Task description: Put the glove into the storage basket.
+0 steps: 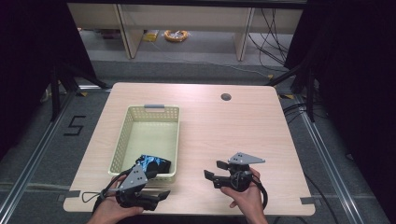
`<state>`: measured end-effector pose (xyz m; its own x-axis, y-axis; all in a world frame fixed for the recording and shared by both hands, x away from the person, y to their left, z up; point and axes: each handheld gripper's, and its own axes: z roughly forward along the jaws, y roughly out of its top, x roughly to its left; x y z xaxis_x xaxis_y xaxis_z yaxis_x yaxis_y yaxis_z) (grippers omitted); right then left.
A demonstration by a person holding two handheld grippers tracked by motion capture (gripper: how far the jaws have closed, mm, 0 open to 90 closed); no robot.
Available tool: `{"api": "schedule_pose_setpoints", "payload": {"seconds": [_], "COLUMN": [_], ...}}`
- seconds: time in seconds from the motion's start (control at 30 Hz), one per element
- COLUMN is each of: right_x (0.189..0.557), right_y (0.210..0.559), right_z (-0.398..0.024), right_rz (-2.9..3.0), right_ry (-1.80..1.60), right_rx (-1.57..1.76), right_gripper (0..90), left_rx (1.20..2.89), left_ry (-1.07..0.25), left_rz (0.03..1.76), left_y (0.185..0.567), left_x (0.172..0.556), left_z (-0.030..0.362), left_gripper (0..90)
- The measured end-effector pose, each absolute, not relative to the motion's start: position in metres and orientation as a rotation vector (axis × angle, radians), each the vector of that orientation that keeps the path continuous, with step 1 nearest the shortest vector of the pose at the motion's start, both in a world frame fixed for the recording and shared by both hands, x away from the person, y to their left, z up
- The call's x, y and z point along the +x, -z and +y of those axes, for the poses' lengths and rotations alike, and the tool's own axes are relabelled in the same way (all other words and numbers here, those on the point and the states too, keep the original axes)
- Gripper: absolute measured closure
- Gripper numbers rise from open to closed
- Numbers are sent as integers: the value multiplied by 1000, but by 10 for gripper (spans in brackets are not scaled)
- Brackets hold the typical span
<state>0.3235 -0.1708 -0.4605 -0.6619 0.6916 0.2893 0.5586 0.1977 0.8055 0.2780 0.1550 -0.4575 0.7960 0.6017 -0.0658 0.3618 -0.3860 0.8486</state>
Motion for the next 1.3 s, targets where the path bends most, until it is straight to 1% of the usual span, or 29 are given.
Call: {"api": "schedule_pose_setpoints", "payload": {"seconds": [0.07,0.1,0.13,0.2,0.27,0.43,0.47,0.5,0.57,0.67,0.7,0.77,0.8,0.87,0.93,0.97,1.07,1.1,1.13,1.17,1.2,1.3], "right_x": [319,322,321,317,319,312,314,312,312,310,305,307,303,303,302,300,297,298,296,294,296,294], "right_y": [461,463,464,464,465,465,466,466,467,468,468,471,470,471,472,471,473,473,473,473,474,475], "right_z": [-171,-173,-174,-174,-177,-179,-181,-181,-182,-184,-183,-186,-185,-188,-189,-189,-189,-191,-190,-190,-191,-192], "right_rz": [2320,2319,2325,2328,2339,2320,2328,2325,2338,2334,2329,2336,2328,2337,2338,2346,2339,2343,2339,2347,2353,2359], "right_ry": [-1461,-1437,-1437,-1455,-1458,-1468,-1461,-1459,-1462,-1462,-1464,-1467,-1471,-1457,-1470,-1444,-1472,-1466,-1469,-1477,-1476,-1478], "right_rx": [1279,1226,1235,1281,1234,1287,1244,1270,1259,1253,1325,1259,1330,1275,1262,1287,1291,1263,1281,1302,1252,1241], "right_gripper": [344,344,344,344,344,344,344,344,344,343,341,342,341,341,341,340,333,333,331,329,329,323], "left_rx": [2018,2014,1996,2009,1996,1986,2004,2006,2009,2012,2014,2026,2024,2052,2033,2049,2056,2086,2074,2095,2086,2068], "left_ry": [-302,-312,-294,-308,-296,-296,-308,-309,-302,-288,-276,-258,-256,-263,-240,-260,-236,-256,-241,-253,-240,-220], "left_rz": [695,696,711,691,690,667,652,640,651,643,663,648,659,629,637,632,644,625,639,630,644,671], "left_y": [456,456,456,454,453,450,449,449,450,452,454,456,458,461,465,466,469,470,471,472,473,479], "left_x": [277,276,274,272,269,263,262,262,259,258,254,254,252,252,251,252,251,253,252,253,252,252], "left_z": [156,155,154,155,154,151,152,152,151,150,148,148,147,147,146,146,147,148,147,148,148,146], "left_gripper": [215,215,216,217,217,217,217,217,217,217,217,217,217,217,217,217,217,217,216,216,216,215]}}
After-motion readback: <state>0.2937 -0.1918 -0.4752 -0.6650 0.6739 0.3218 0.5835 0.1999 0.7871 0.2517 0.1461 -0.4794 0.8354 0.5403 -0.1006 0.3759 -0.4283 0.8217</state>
